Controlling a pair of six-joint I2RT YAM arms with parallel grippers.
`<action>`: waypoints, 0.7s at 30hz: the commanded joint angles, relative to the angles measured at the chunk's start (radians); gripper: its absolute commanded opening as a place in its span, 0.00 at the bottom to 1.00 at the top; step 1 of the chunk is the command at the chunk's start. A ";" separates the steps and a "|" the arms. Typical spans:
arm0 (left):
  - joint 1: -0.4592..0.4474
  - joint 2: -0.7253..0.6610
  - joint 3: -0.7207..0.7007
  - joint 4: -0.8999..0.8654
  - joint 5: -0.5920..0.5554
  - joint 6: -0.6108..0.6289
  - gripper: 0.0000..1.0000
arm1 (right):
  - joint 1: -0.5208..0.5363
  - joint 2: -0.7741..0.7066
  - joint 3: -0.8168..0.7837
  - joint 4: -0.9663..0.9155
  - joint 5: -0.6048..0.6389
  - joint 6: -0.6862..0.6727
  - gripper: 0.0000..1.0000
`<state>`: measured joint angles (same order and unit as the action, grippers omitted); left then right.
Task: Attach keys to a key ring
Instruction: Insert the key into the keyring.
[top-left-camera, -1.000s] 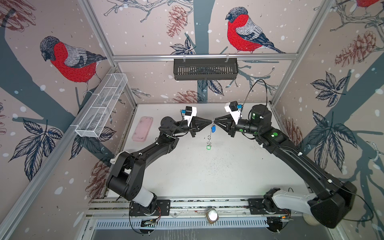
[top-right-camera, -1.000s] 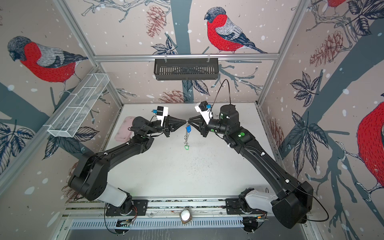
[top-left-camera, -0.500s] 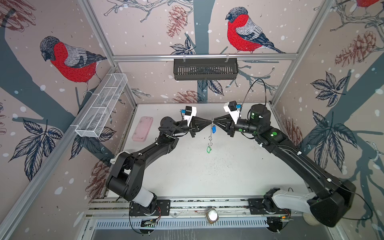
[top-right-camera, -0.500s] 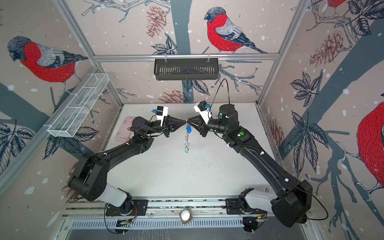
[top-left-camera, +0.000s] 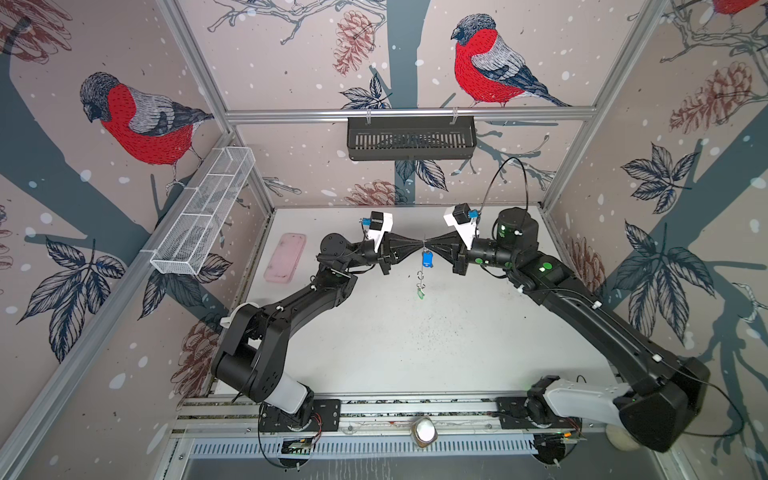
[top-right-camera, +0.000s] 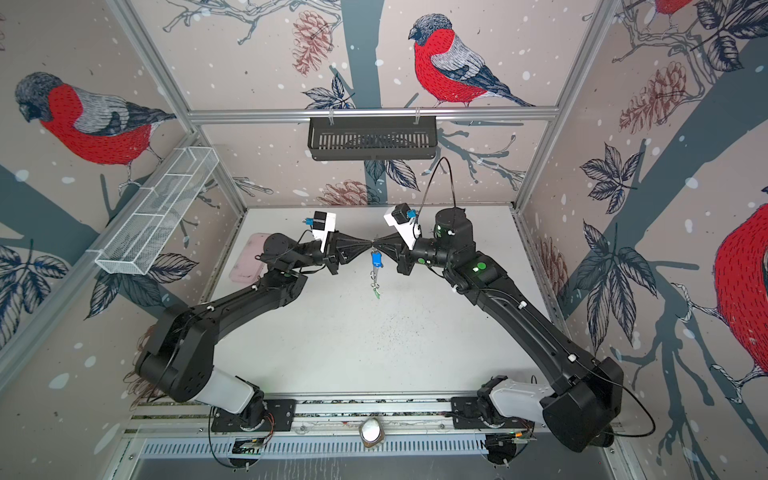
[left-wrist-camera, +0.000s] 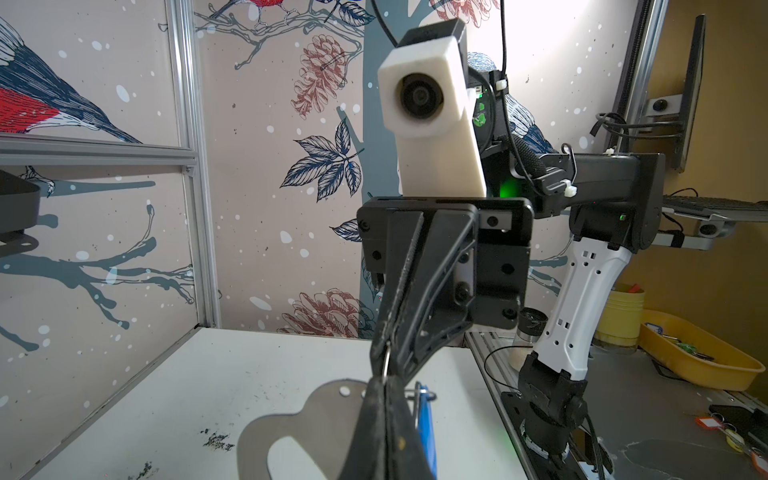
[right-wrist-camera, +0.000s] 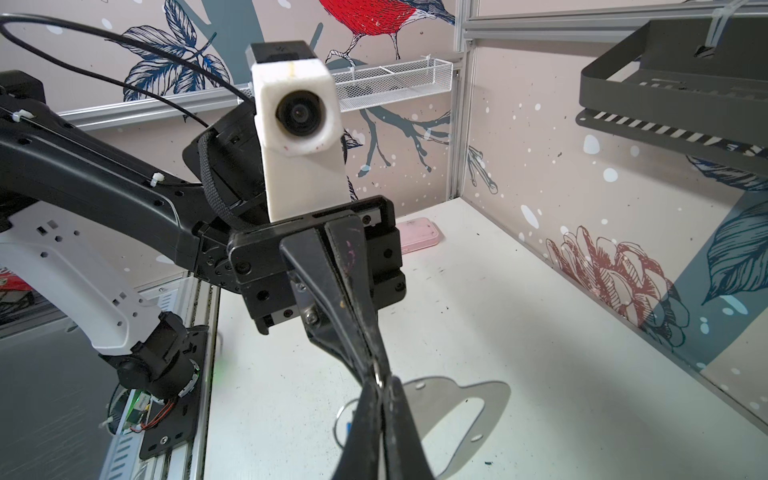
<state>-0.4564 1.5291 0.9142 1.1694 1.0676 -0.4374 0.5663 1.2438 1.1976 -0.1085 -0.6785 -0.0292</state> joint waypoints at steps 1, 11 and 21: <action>0.000 -0.007 -0.003 0.069 0.014 0.015 0.00 | 0.002 -0.002 0.008 0.010 0.023 0.017 0.02; 0.000 -0.028 -0.006 -0.038 -0.047 0.086 0.02 | -0.002 -0.026 0.008 0.038 0.082 0.055 0.00; -0.002 -0.144 -0.036 -0.304 -0.274 0.271 0.18 | 0.024 -0.054 -0.044 0.125 0.285 0.102 0.00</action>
<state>-0.4576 1.4071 0.8856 0.9497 0.8871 -0.2447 0.5831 1.1957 1.1637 -0.0635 -0.4908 0.0498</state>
